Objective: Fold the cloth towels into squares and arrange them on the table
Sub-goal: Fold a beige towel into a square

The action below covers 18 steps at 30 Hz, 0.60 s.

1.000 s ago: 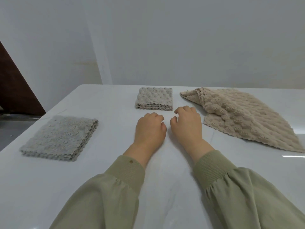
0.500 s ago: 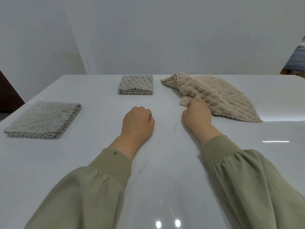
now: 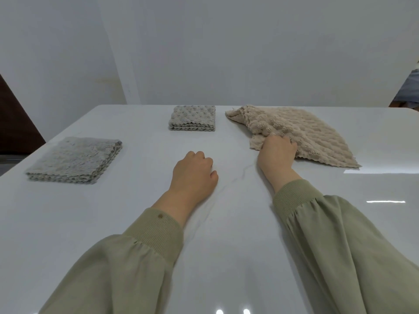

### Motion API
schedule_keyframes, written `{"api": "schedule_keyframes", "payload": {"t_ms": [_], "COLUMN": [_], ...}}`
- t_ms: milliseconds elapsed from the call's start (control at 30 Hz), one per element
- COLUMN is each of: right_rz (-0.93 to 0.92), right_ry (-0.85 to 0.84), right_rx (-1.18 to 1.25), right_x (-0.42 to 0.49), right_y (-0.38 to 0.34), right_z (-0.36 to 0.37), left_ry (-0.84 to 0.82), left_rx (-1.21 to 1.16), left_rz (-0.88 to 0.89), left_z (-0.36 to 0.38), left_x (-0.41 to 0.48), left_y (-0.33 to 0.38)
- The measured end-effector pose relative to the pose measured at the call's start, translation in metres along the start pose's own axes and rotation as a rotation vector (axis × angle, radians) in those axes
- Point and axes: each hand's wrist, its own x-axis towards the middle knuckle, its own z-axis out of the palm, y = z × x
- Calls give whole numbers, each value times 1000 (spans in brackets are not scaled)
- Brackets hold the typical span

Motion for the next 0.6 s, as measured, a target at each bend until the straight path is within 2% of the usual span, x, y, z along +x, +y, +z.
{"api": "schedule_keyframes", "payload": {"t_ms": [400, 533, 600], "right_rz": [-40, -100, -245], "right_ry": [-39, 116, 274], "right_rx": [-94, 64, 175], "right_x": [-4, -6, -6], "right_y": [-3, -4, -8], "right_z": [-3, -1, -3], "left_ry": [-3, 16, 27], "left_rx": [9, -35, -139], "left_rz": [8, 5, -13], "left_z": [1, 4, 5], "left_x": [1, 2, 1], "left_y": [-3, -6, -10]}}
